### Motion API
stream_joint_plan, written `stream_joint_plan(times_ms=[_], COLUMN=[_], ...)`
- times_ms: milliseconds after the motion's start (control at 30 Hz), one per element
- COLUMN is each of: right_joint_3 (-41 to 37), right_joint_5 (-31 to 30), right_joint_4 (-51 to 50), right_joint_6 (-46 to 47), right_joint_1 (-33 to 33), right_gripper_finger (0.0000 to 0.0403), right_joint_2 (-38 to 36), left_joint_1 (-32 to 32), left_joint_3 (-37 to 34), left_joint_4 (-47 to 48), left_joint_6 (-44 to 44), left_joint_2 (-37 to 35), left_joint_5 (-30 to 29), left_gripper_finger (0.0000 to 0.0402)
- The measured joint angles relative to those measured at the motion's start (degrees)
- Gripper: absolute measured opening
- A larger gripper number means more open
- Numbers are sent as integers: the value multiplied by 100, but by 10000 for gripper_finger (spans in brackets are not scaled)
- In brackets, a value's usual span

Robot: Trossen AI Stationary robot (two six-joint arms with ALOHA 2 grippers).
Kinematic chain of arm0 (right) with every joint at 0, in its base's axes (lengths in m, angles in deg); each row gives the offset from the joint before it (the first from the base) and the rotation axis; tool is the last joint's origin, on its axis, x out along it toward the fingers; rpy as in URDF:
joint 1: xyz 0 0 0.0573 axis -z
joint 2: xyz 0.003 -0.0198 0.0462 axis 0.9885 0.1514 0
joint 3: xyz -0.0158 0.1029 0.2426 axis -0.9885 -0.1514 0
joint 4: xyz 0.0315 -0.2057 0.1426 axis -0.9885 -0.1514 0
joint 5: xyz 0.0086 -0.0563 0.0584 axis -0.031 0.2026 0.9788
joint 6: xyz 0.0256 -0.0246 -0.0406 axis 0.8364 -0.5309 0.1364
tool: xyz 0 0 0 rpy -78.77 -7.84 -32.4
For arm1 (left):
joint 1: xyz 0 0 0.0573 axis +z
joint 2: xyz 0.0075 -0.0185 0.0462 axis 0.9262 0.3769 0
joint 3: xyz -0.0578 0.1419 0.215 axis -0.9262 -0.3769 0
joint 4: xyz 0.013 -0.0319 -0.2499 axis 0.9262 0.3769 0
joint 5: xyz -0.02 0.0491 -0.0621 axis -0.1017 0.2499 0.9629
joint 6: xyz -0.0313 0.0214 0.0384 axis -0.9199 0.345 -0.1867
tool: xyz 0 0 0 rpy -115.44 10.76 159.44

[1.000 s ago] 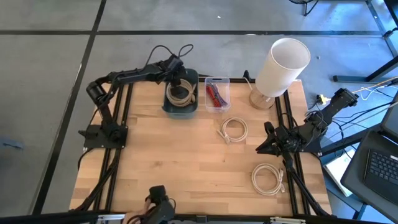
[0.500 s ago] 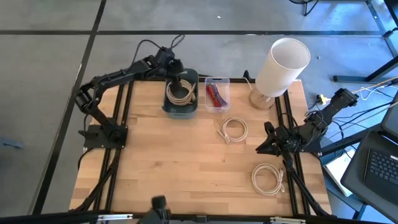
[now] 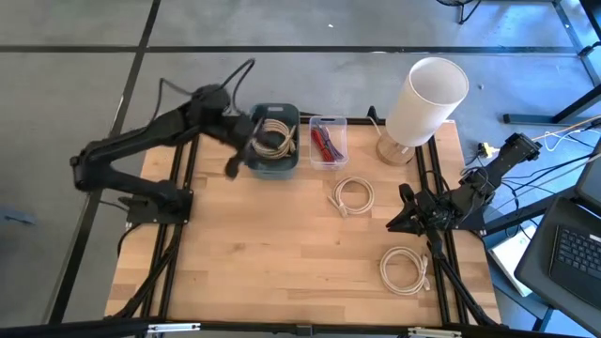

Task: Pick & Place USB Port
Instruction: Put the white HDMI cable into the dark blue bin

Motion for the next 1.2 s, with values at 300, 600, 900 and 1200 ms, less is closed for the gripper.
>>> stream_joint_plan(times_ms=[300, 600, 900, 1200], right_joint_3=[0, -2, 571, 1176], right_joint_5=[-9, -1364, -2315, -845], right_joint_4=[35, 1739, 1071, -2812], right_joint_6=[-172, -2056, -3763, -949], right_joint_1=[2, 11, 760, 2293], right_gripper_finger=[51, 51, 51, 51], right_joint_2=[-2, 139, 517, 1615], left_joint_1=[-2055, -3387, -4312, -4623], left_joint_3=[2, 0, 0, 0], left_joint_4=[415, 840, 1019, 1495], left_joint_6=[-30, -451, -829, -1415], left_joint_2=[-510, -199, 23, 156], left_joint_5=[-1024, -3313, -5300, -6948], left_gripper_finger=[129, 129, 129, 129])
